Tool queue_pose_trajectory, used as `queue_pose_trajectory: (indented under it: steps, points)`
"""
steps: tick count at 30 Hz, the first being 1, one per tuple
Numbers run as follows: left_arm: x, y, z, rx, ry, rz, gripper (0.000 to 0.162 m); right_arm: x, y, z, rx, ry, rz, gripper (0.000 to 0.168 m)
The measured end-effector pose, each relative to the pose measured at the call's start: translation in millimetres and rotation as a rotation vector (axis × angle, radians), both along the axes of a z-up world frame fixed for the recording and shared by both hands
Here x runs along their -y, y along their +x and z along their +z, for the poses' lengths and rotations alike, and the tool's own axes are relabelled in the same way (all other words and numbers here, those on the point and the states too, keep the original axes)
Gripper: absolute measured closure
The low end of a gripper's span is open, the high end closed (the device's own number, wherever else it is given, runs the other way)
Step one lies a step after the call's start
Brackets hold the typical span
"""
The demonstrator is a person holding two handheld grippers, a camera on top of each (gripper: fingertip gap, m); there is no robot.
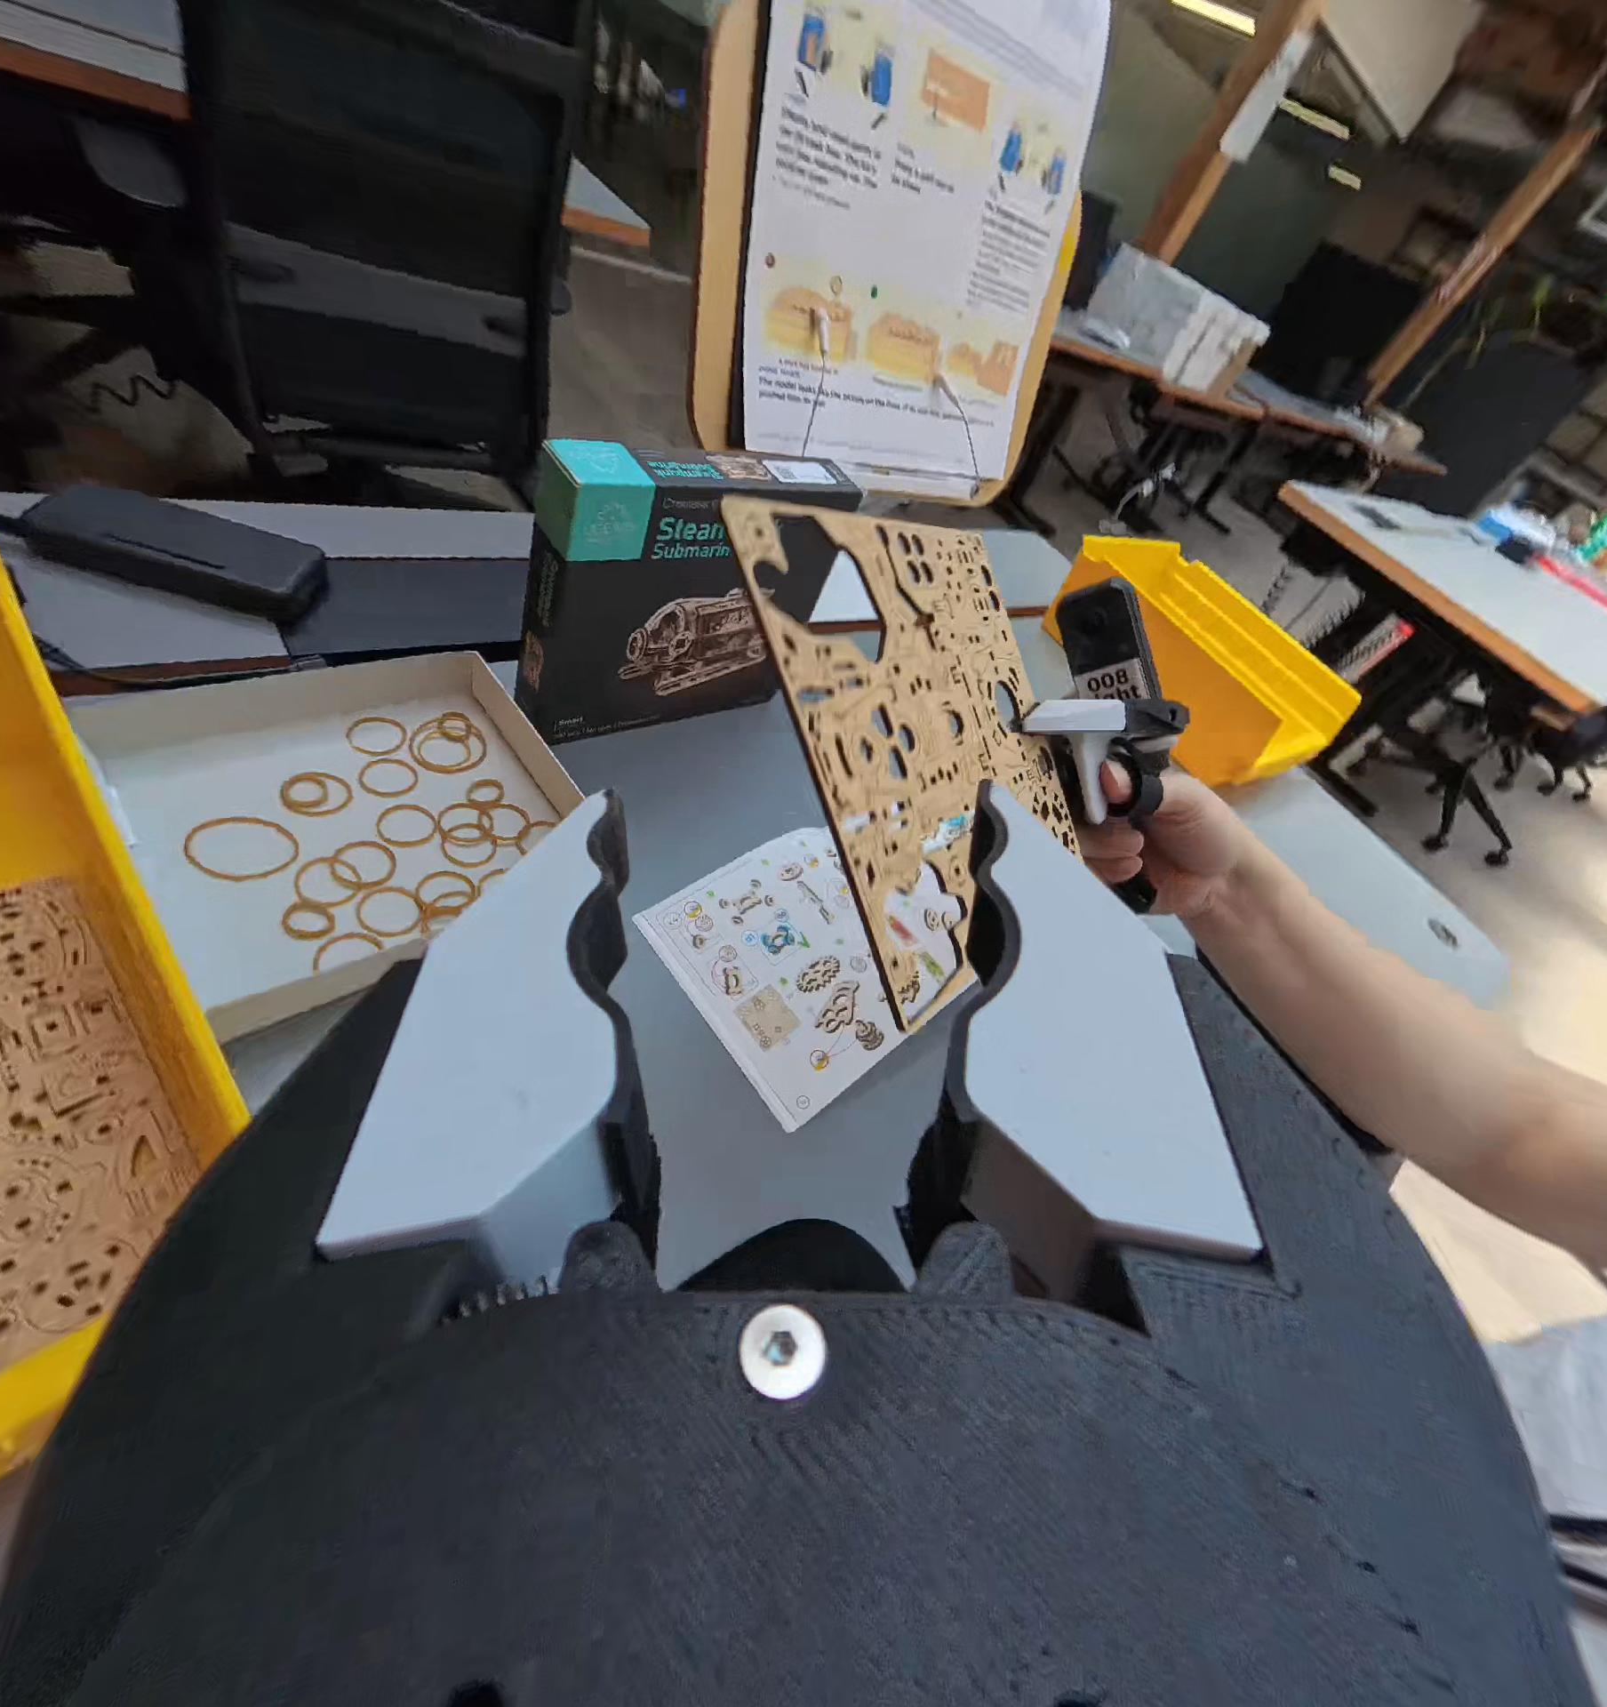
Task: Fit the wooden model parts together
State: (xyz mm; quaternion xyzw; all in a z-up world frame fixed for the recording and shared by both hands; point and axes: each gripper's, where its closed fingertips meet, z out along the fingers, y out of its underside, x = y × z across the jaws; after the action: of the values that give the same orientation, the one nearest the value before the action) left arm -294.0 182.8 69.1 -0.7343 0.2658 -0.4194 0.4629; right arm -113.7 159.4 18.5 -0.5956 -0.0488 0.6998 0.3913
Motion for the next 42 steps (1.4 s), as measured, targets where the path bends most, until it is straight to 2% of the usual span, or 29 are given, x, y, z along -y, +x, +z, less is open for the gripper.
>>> queue_pose_trajectory:
  steps: [3, 4, 6, 8, 11, 12, 15, 17, 19, 22, 26, 31, 33, 36, 42]
  points:
    - [16, -11, -10, 0.265, 0.007, 0.168, 0.077, -10, 8, 30, -0.133, 0.104, -0.173, 0.168]
    - [23, -1, -14, 0.347, -0.012, 0.150, 0.073, -10, 4, 39, -0.177, 0.131, -0.198, 0.168]
    - [39, 36, -23, 0.442, -0.109, -0.009, 0.075, -6, -8, 51, -0.251, 0.163, -0.217, 0.168]
    - [48, 64, -13, 0.558, -0.137, -0.138, 0.088, 1, -23, 58, -0.292, 0.196, -0.215, 0.168]
    - [48, 88, 0, 0.611, -0.122, -0.185, 0.093, 11, -34, 62, -0.281, 0.246, -0.242, 0.168]
    - [48, 93, 2, 0.601, -0.104, -0.197, 0.103, 15, -36, 62, -0.260, 0.269, -0.245, 0.168]
    - [51, 97, 13, 0.615, -0.019, -0.221, 0.162, 29, -47, 58, -0.180, 0.319, -0.180, 0.167]
    - [54, 95, 11, 0.574, 0.005, -0.247, 0.162, 37, -48, 52, -0.111, 0.323, -0.132, 0.167]
    - [54, 82, 9, 0.548, -0.007, -0.259, 0.162, 48, -38, 44, -0.046, 0.346, -0.119, 0.151]
    - [54, 43, -5, 0.479, -0.088, -0.308, 0.162, 69, -7, 18, 0.076, 0.336, -0.115, 0.145]
    - [75, -25, -61, 0.221, -0.455, -0.513, 0.161, 107, 44, -19, 0.201, 0.252, -0.110, 0.146]
    - [77, -110, -101, 0.110, -0.829, -0.554, 0.161, 144, 84, -63, 0.360, 0.203, -0.176, 0.147]
    - [85, -135, -119, 0.029, -0.963, -0.586, 0.162, 153, 87, -68, 0.348, 0.195, -0.175, 0.147]
    - [89, -161, -142, -0.073, -1.101, -0.615, 0.162, 159, 83, -58, 0.300, 0.215, -0.163, 0.147]
    - [90, -194, -169, -0.299, -1.244, -0.657, 0.162, 162, 71, -66, 0.415, 0.264, -0.134, 0.147]
